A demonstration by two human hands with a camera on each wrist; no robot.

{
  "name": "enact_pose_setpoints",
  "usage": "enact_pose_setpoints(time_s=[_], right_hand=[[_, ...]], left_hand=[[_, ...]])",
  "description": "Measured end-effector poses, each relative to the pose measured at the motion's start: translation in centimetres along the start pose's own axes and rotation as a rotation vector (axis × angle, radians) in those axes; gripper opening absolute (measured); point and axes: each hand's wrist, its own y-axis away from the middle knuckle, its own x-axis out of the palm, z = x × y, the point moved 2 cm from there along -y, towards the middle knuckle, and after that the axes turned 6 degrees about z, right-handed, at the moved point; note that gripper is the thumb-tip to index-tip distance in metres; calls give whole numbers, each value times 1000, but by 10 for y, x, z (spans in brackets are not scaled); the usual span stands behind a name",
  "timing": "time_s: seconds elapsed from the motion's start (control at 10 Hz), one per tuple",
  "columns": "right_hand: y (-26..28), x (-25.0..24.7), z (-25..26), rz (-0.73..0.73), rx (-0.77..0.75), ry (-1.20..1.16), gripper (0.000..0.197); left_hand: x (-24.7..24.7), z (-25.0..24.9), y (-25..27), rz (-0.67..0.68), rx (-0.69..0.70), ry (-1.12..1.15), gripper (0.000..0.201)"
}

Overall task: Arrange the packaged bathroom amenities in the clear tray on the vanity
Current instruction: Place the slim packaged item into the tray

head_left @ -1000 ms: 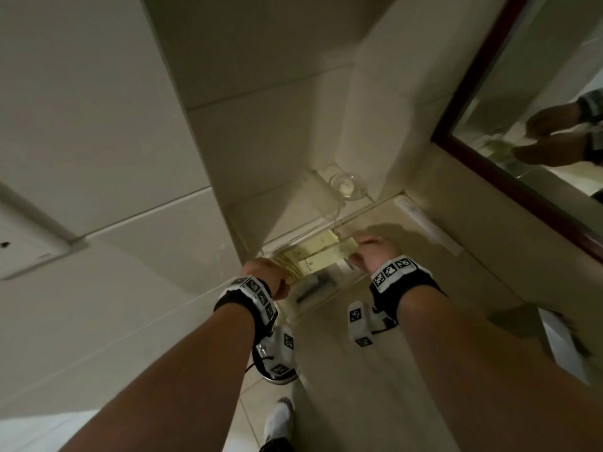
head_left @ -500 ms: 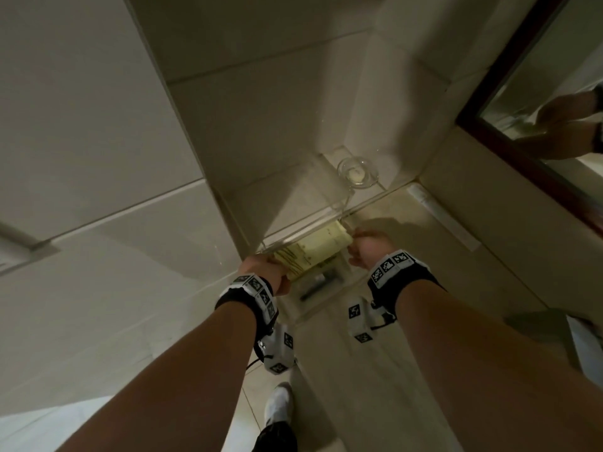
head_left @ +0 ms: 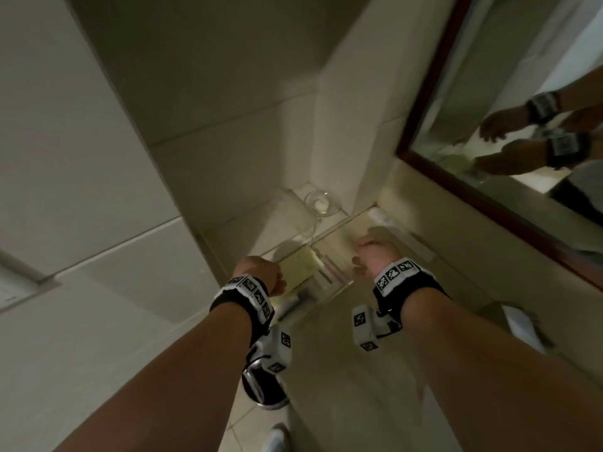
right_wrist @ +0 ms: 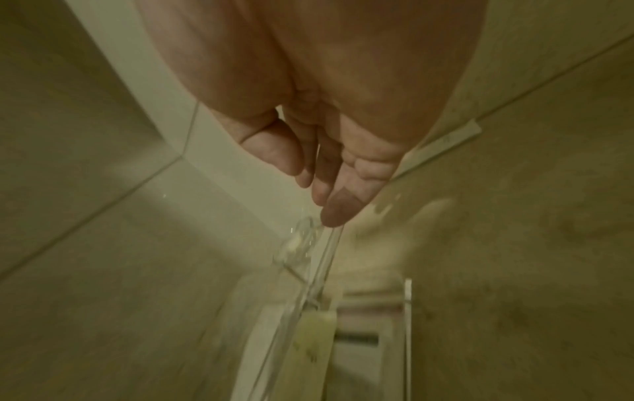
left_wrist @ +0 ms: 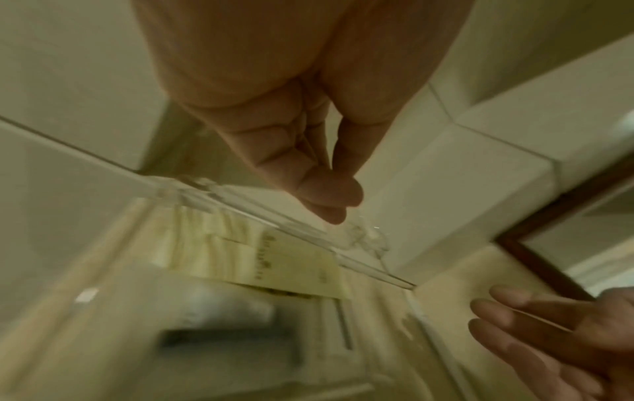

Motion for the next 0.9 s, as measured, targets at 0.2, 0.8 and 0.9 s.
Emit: enact_pose_setpoints(time_s=[0.2,0.8,0.9], right_hand=[[77,-125,13,20,-112,-306,22],[337,-460,-223,-802,-55,-689,33],[368,-489,-284,-932,30,-736,29]], left_hand=[[110,-64,60,201,221,-55,11],[508,0,284,867,395,-499,20],[580,49,279,995,382,-587,23]])
